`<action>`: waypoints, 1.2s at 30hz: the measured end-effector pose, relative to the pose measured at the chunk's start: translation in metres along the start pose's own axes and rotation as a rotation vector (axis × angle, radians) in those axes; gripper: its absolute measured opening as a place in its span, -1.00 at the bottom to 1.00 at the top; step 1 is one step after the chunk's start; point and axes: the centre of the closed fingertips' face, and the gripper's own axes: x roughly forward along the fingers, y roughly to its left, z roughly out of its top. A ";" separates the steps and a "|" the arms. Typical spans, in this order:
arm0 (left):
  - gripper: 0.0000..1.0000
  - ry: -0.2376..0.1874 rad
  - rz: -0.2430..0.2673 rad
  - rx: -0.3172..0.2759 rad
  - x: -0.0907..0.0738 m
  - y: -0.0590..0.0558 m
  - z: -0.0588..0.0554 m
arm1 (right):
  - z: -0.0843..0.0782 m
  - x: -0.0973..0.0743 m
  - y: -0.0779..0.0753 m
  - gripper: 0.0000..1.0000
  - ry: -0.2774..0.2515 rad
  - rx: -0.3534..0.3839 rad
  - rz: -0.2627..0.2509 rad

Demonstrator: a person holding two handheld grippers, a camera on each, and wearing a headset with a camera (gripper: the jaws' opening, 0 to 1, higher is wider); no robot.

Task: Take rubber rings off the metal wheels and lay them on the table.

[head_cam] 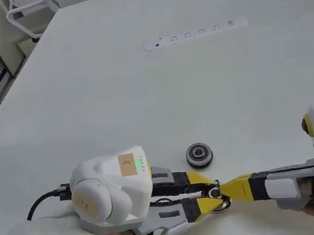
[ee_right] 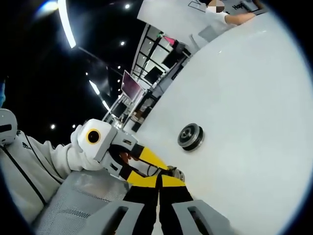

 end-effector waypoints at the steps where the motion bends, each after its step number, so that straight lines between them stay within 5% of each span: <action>1: -0.74 0.000 0.000 0.001 0.000 0.000 0.000 | 0.000 0.000 0.000 -1.00 0.000 -0.003 0.001; 25: -0.74 0.000 0.000 0.006 0.000 0.000 0.000 | 0.005 0.002 0.009 -1.00 -0.034 0.003 0.043; 36: -0.73 0.046 0.010 0.000 -0.003 0.003 -0.001 | 0.007 -0.004 0.001 -1.00 -0.063 0.026 0.009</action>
